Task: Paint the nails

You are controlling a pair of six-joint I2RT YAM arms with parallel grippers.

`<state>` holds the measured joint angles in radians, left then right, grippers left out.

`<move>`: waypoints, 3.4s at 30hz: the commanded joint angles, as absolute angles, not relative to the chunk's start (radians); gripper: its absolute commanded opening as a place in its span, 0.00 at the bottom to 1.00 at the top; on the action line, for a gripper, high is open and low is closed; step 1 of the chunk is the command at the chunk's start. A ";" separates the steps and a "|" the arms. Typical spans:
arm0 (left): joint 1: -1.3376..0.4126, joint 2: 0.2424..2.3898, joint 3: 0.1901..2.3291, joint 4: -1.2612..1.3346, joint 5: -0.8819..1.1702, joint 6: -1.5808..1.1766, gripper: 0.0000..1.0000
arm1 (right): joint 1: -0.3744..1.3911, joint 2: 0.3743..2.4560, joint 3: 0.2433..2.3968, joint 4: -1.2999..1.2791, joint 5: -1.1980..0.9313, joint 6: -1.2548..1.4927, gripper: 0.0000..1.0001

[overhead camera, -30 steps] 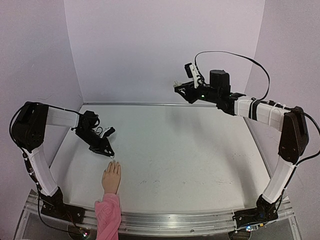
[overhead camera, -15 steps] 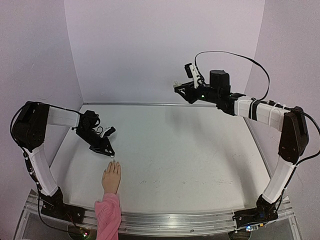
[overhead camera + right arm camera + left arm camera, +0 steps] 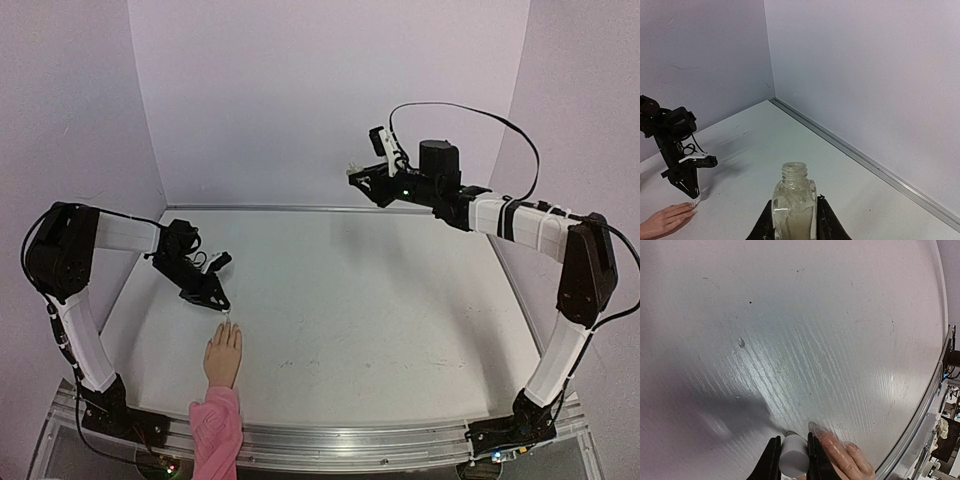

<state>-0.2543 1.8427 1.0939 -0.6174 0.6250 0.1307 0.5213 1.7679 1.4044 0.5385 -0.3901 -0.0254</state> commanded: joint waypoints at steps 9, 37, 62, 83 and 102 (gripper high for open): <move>-0.255 1.784 1.128 -0.605 0.590 0.127 0.00 | 0.518 1.767 1.398 0.601 -0.425 -0.008 0.00; -0.268 1.763 1.098 -0.653 0.633 0.169 0.00 | 0.517 1.727 1.350 0.630 -0.425 0.026 0.00; -0.271 1.801 1.123 -0.643 0.643 0.169 0.00 | 0.518 1.729 1.340 0.631 -0.427 0.035 0.00; -0.272 1.821 1.129 -0.640 0.636 0.169 0.00 | 0.517 1.724 1.333 0.630 -0.422 0.040 0.00; -0.273 1.843 1.148 -0.627 0.622 0.169 0.00 | 0.518 1.733 1.338 0.630 -0.420 0.052 0.00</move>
<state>-0.2695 1.8397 1.0996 -0.6449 0.6239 0.1566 0.5213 1.7679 1.3296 0.5652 -0.4091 0.0414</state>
